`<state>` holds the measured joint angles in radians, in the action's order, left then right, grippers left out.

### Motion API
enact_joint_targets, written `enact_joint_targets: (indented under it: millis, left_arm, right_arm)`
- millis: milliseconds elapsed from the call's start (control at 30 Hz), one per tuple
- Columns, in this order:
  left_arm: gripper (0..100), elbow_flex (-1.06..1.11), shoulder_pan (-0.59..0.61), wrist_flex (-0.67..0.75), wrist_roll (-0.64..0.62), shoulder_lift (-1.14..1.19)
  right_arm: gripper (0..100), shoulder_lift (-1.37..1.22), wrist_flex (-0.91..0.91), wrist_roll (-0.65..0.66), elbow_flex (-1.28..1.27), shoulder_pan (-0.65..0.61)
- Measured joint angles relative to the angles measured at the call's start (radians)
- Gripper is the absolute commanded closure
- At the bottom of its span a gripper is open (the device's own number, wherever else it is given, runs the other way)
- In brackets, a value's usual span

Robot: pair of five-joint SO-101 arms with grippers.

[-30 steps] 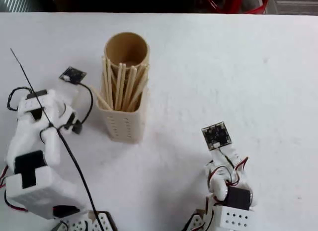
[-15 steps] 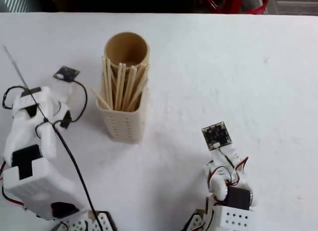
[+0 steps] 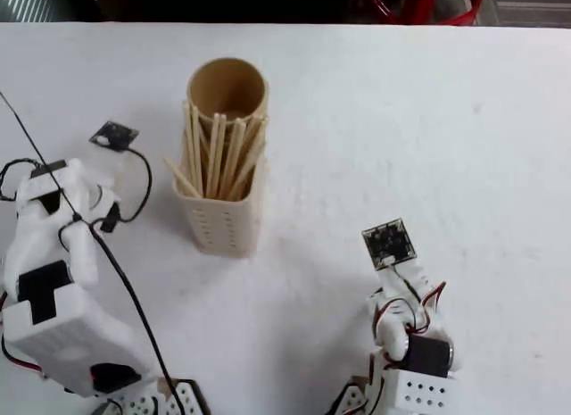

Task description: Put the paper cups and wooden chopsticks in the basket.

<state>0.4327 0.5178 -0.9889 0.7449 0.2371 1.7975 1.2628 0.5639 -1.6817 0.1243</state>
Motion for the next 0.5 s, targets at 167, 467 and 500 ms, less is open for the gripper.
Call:
enact_joint_targets:
  millis: [167,467,500]
  left_arm:
    - [98,0.002,0.015,-0.078,0.002,-0.043]
    - [91,0.002,0.028,-0.187,-0.028,-0.407]
    - [88,0.002,0.029,-0.17,-0.044,-0.43]
  right_arm:
    - [98.0,0.0,0.0,0.0,0.0,0.0]
    - [98.0,0.0,0.0,0.0,0.0,0.0]
    - [98.0,0.0,0.0,0.0,0.0,0.0]
